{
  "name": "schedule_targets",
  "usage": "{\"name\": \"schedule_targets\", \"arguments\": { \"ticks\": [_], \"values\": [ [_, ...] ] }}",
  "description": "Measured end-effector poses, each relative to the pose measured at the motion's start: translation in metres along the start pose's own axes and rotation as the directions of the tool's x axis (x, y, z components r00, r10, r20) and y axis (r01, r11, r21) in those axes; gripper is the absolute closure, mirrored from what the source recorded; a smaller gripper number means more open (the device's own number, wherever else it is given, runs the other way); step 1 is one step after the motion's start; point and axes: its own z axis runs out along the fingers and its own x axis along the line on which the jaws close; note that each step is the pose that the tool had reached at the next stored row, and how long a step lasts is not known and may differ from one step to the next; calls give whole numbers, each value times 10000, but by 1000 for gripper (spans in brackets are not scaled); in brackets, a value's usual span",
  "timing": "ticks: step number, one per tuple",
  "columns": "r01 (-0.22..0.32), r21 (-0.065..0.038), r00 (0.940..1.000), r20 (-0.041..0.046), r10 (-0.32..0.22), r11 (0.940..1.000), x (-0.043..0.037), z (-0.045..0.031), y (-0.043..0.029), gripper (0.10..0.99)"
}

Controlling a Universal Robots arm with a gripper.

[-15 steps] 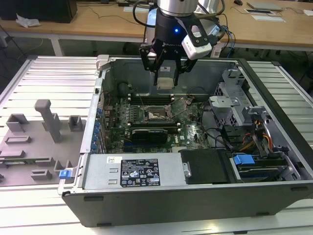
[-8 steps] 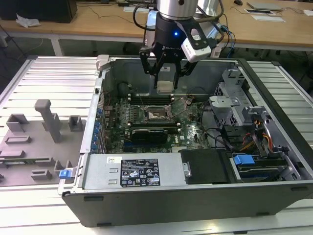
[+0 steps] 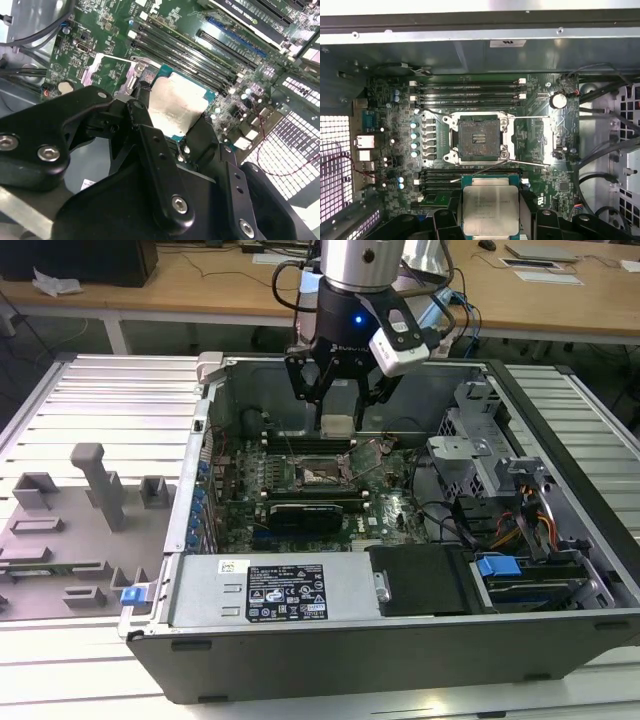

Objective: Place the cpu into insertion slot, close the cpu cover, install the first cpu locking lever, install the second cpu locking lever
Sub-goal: 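Place the cpu into insertion slot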

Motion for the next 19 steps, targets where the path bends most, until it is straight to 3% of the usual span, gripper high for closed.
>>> {"name": "schedule_targets", "arguments": {
  "ticks": [5, 9, 12, 14, 15, 16, 19],
  "values": [
    [-626, 9, 9980, -13, 626, 9980, 0, 42, 1, 545],
    [-1663, -2, 9861, -42, 1662, 9861, -1, 69, 2, 545],
    [-2702, -9, 9628, -72, 2702, 9628, -1, 87, 2, 545],
    [-3421, -13, 9396, -94, 3420, 9397, -1, 99, 3, 545],
    [-3838, -14, 9234, -107, 3838, 9234, -1, 106, 3, 545],
    [-4114, -14, 9114, -116, 4113, 9115, -1, 111, 3, 545],
    [-4604, -15, 8877, -131, 4603, 8877, -1, 120, 3, 545]
  ]
}}
